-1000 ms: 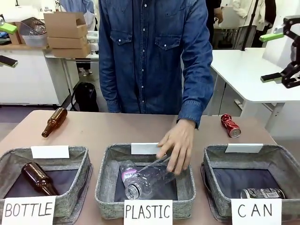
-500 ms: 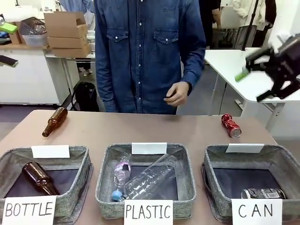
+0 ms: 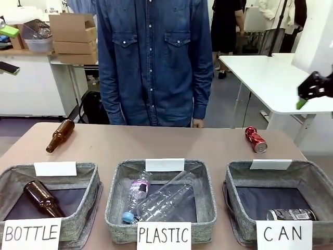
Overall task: Sort the can waste into the basket.
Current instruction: Pick up the can waste from the table and place it in the right Fabric basket.
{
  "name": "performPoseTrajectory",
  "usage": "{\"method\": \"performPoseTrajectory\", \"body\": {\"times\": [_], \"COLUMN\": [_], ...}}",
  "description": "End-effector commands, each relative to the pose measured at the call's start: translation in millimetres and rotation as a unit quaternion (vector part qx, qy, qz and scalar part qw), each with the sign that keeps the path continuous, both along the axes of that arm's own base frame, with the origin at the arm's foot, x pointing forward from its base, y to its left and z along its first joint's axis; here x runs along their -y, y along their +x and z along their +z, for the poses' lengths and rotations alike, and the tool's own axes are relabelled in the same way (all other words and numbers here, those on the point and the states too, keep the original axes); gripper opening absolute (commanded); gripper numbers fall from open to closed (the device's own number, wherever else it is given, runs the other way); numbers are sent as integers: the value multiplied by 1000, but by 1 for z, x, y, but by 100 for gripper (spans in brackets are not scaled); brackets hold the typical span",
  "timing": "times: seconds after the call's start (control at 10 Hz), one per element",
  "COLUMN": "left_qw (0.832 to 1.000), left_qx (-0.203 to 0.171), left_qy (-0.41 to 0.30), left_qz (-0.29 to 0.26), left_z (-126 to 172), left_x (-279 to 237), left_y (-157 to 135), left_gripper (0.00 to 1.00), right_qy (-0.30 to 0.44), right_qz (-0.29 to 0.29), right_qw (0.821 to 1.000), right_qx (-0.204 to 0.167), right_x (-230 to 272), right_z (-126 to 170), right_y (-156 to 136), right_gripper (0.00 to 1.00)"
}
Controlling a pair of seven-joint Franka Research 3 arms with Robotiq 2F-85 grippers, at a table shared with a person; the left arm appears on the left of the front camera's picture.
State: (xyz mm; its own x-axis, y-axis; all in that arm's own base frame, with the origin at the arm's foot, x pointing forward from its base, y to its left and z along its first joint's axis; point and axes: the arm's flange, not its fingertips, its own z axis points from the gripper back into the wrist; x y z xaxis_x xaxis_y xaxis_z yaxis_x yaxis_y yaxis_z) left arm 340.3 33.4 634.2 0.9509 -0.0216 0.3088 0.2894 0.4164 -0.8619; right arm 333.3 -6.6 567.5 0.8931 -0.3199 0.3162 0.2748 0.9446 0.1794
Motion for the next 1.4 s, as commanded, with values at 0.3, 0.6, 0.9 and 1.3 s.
{"method": "performPoseTrajectory", "body": {"times": [0.3, 0.6, 0.9, 1.3], "left_qw": [1000, 1000, 1000, 1000], "left_qx": [7, 7, 7, 7], "left_qy": [5, 5, 5, 5], "left_qz": [-9, -9, -9, -9], "left_z": [1, 1, 1, 1], "left_x": [-3, -3, -3, -3], "left_y": [-2, -2, -2, -2], "left_gripper": [100, 100, 100, 100], "right_qy": [-75, -94, -60, -89], "right_qz": [30, 27, 25, 80], "right_qw": [997, 995, 998, 993], "right_qx": [15, 16, -8, -17], "right_x": [-10, -7, 6, 13], "right_z": [-45, -111, -183, -180], "right_y": [87, 165, 215, 199], "right_gripper": [100, 100, 100, 100]}}
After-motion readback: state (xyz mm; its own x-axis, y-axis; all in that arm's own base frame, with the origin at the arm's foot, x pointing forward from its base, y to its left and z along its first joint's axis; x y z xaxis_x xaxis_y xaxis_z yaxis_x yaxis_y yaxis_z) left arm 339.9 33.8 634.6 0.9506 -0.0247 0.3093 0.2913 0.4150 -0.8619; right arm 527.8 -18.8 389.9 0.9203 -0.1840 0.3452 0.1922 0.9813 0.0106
